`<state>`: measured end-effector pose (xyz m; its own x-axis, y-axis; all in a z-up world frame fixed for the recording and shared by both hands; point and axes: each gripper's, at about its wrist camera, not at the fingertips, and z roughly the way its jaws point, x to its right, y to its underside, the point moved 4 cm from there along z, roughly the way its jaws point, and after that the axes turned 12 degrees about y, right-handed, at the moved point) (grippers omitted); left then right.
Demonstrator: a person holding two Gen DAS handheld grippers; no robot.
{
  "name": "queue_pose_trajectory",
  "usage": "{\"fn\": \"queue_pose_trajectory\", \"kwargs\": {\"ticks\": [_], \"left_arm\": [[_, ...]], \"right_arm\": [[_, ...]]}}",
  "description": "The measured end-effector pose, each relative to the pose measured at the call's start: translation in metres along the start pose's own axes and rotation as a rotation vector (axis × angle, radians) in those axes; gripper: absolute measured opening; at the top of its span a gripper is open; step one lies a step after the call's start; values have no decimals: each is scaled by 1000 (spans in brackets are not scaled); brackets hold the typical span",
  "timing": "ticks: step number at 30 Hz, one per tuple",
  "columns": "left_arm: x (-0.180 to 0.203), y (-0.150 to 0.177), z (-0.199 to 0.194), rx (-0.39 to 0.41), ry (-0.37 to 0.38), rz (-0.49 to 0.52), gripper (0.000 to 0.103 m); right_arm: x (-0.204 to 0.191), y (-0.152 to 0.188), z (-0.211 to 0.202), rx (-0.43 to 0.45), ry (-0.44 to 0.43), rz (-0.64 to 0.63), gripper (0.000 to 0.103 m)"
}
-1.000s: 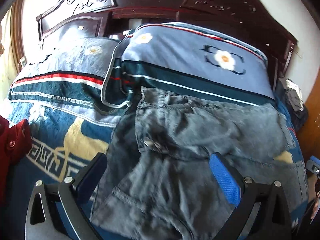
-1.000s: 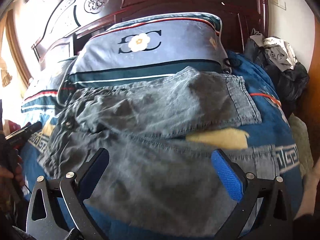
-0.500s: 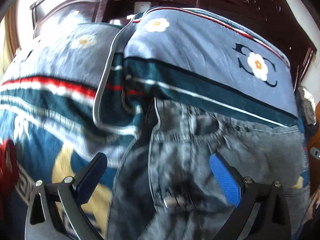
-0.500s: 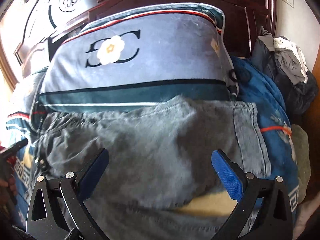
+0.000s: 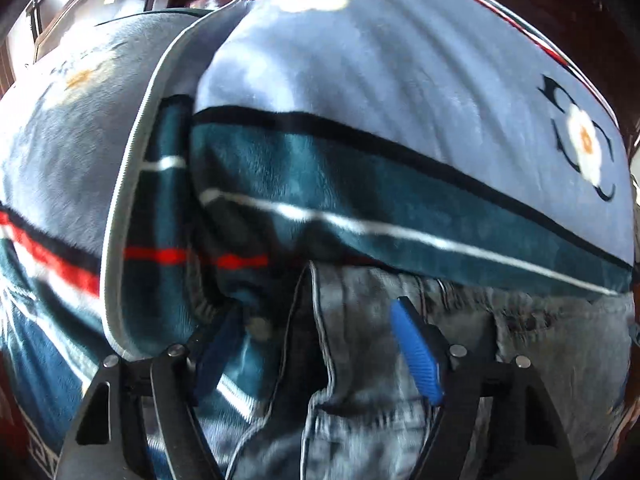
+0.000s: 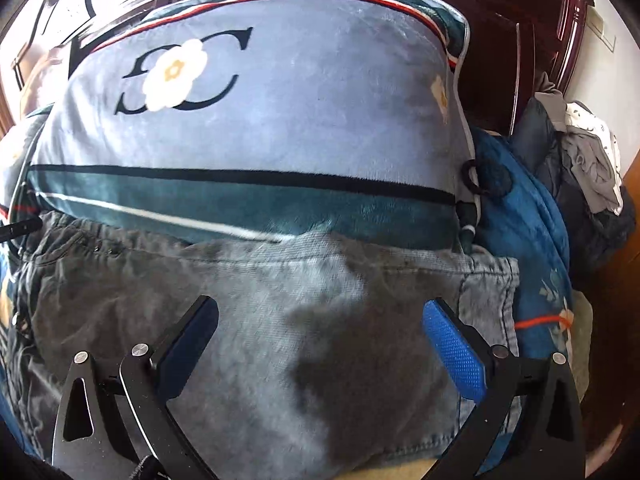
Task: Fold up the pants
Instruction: 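Close the left gripper on the waistband while the right gripper grasps the waistband beside it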
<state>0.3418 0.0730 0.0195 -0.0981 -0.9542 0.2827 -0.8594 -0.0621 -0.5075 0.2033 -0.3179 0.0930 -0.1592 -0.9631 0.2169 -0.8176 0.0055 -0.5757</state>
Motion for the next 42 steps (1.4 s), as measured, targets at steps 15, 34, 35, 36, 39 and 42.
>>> {"fn": "queue_pose_trajectory", "kwargs": {"ticks": [15,34,35,36,39,42], "left_arm": [[-6,-4,8,-13,-45,51,20],[18,-19,-19,21,89,77,59],[19,-18,-11,-4,80,72,59],[17,-17,-3,-30,53,67,58],[9,-15,15,-65,-1,34,51],[1,-18,25,-77,-17,10,51]], "right_arm": [[0,-3,46,-91,20,77,19],[2,-2,4,5,-17,73,14],[2,-2,5,4,-19,76,14],[1,0,5,3,-22,79,14],[0,1,6,3,-31,76,14],[2,0,8,8,-40,79,14]]}}
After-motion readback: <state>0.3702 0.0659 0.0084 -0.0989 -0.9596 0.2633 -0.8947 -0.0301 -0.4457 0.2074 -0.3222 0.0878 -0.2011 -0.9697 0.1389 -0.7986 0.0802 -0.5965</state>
